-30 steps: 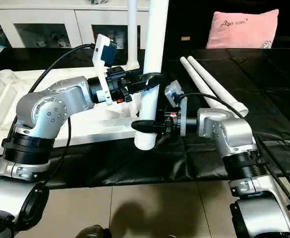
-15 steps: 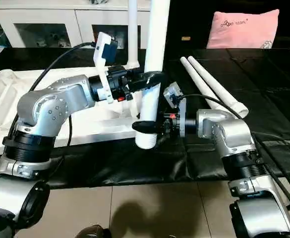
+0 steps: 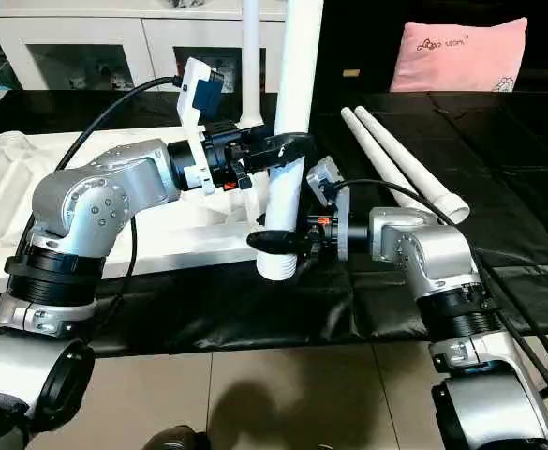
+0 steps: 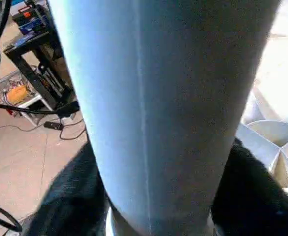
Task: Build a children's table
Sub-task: Insert table leg to table base
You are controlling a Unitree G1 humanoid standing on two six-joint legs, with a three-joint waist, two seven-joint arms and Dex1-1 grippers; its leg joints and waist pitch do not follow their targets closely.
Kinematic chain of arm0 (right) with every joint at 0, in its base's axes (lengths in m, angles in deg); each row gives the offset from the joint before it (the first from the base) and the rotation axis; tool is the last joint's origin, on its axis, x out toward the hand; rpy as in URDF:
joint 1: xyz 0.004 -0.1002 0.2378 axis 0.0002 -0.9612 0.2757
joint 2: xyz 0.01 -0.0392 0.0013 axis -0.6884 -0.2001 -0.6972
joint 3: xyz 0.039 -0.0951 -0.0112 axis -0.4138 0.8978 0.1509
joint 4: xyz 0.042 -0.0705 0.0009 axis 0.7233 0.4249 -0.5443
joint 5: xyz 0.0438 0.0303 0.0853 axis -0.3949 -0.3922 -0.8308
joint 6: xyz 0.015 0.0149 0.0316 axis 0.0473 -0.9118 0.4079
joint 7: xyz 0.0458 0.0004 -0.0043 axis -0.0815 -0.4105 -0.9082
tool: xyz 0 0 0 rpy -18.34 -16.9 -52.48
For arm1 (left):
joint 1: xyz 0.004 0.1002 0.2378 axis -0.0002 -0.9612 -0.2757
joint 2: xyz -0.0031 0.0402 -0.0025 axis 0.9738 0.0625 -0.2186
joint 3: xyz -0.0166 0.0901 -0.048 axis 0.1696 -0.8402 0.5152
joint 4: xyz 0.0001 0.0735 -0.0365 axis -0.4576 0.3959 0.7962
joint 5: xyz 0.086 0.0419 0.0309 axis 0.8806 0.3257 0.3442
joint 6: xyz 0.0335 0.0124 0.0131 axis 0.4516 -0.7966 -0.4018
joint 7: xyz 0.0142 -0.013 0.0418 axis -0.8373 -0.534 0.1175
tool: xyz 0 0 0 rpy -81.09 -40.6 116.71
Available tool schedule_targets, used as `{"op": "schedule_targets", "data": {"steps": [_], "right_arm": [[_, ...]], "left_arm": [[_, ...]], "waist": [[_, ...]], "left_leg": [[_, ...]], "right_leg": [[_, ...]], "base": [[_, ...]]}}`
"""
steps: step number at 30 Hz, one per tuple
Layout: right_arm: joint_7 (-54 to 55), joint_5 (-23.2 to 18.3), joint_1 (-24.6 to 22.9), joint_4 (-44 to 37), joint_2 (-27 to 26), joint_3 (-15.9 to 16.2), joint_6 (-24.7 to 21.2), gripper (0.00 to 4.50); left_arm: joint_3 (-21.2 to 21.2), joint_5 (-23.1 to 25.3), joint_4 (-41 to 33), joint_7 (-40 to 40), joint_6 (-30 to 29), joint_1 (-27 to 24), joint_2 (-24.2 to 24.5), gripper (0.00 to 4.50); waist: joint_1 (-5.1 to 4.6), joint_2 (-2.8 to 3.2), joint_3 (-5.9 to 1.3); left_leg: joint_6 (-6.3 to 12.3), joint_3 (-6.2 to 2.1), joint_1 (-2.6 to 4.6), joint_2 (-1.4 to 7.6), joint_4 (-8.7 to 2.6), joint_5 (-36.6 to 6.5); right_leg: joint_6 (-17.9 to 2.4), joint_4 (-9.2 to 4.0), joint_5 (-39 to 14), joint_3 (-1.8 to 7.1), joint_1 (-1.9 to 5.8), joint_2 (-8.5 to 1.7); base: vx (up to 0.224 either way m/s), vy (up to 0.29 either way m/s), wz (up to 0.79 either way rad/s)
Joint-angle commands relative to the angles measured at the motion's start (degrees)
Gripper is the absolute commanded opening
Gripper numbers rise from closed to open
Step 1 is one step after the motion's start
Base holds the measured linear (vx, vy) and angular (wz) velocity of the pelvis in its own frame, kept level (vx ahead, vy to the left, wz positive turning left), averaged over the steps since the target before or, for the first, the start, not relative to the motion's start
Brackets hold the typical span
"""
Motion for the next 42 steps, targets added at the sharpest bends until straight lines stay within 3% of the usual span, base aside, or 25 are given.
{"op": "schedule_targets", "data": {"steps": [1, 6, 14, 15, 16, 19, 21, 30, 37, 39, 41, 42], "right_arm": [[-0.5, -0.7, -0.1, -0.5, 0.1, -0.6, -0.2, 2.38], [-0.7, -0.7, -0.2, -0.5, 0.1, -0.6, -0.3, 2.07], [-0.7, -0.6, -0.3, -0.3, -0.1, -1.0, -0.2, 2.0], [-0.6, -0.6, -0.3, -0.3, -0.2, -1.1, -0.1, 1.99], [-0.4, -0.6, -0.3, -0.3, -0.2, -1.3, -0.1, 1.99], [0.7, -0.6, -0.4, -0.1, -0.5, -1.9, -0.1, 1.98], [1.7, -1.3, -0.5, -0.4, -1.1, -3.2, 0.1, 1.98], [8.9, -1.0, 0.3, -0.6, -4.6, -6.7, 2.8, 1.94], [16.8, 3.9, -0.8, -0.2, -5.6, -6.8, 8.0, 1.94], [21.7, 5.8, -3.7, -2.8, -6.1, -7.9, 10.5, 1.94], [23.3, 6.5, -4.7, -4.0, -6.1, -8.0, 11.0, 1.94], [26.1, 7.5, -6.9, -7.0, -6.2, -8.4, 10.9, 1.94]], "left_arm": [[-0.6, 0.4, -1.6, -0.4, 0.2, 0.8, 0.1, 1.8], [-0.7, 0.5, -1.6, -0.5, 0.3, 0.7, 0.1, 1.8], [0.7, -1.3, -2.0, -0.3, -1.2, 1.4, -0.5, 1.8], [1.1, -1.8, -2.2, 0.0, -1.4, 1.4, -0.8, 2.36], [2.0, -3.0, -2.7, 0.1, -1.6, 1.3, -1.3, 2.5], [4.2, -6.1, -3.9, 0.1, -2.5, 1.1, -2.4, 2.57], [5.6, -8.3, -5.2, 0.1, -2.9, 0.9, -3.1, 2.89], [9.9, -14.2, -8.4, 0.5, -4.4, 0.8, -5.1, 3.6], [12.7, -9.9, -6.8, 5.6, -0.4, 0.1, -2.7, 4.25], [10.7, -4.2, -8.0, 7.1, 1.9, -4.0, 1.1, 4.41], [10.2, -2.4, -8.5, 8.0, 2.5, -5.6, 2.2, 4.49], [9.0, 1.5, -9.2, 10.5, 3.9, -8.7, 4.2, 4.5]], "waist": [[0.0, -1.32, -4.93], [-0.02, -1.37, -4.91], [-0.02, -1.26, -4.93], [-0.05, -1.16, -4.94], [-0.08, -1.21, -4.93], [0.0, -1.3, -4.96], [0.01, -1.24, -4.92], [-0.13, -1.05, -4.75], [-0.47, -0.82, -4.76], [-0.54, -0.51, -4.73], [-0.83, -0.42, -4.78], [-0.8, 0.41, -5.01]], "left_leg": [[3.55, -1.16, 1.56, 2.61, -3.47, -6.5], [3.4, -1.17, 1.55, 2.59, -3.48, -6.8], [3.26, -1.16, 1.58, 2.59, -3.47, -6.9], [3.27, -1.18, 1.58, 2.59, -3.45, -6.8], [3.3, -1.16, 1.58, 2.58, -3.46, -6.8], [3.44, -1.12, 1.54, 2.56, -3.41, -6.7], [3.7, -1.15, 1.57, 2.57, -3.42, -6.9], [2.66, -1.1, 1.57, 2.48, -3.58, -8.0], [0.7, -1.33, 1.75, 2.48, -3.89, -9.0], [0.62, -1.48, 1.67, 2.67, -4.05, -8.8], [0.22, -1.45, 1.75, 2.5, -4.1, -9.0], [-0.05, -1.57, 1.82, 2.59, -4.04, -8.6]], "right_leg": [[-15.1, -3.65, -6.6, 2.09, 2.85, -3.01], [-14.9, -3.71, -7.1, 2.1, 2.86, -3.03], [-15.1, -3.69, -7.1, 2.09, 2.86, -3.0], [-15.2, -3.66, -6.6, 2.1, 2.86, -2.98], [-15.3, -3.66, -6.5, 2.1, 2.86, -2.96], [-15.9, -3.57, -5.9, 2.07, 2.9, -3.0], [-16.2, -3.61, -5.8, 2.02, 2.86, -3.01], [-15.4, -3.88, -8.1, 2.08, 2.75, -2.84], [-12.7, -4.03, -9.6, 2.09, 2.73, -2.74], [-12.1, -4.1, -8.8, 2.15, 2.64, -2.83], [-11.2, -3.98, -8.6, 2.13, 2.7, -2.59], [-11.4, -3.88, -7.3, 2.16, 2.62, -2.61]], "base": [[0.0, 0.0, 0.0], [0.0, 0.0, 0.0], [0.0, 0.0, 0.0], [0.0, 0.0, 0.0], [0.0, 0.0, 0.0], [0.0, 0.0, 0.0], [0.0, 0.0, 0.0], [0.0, 0.0, 0.0], [0.0, 0.0, 0.0], [0.0, 0.0, 0.0], [0.0, 0.0, 0.0], [0.0, 0.0, 0.0]]}}
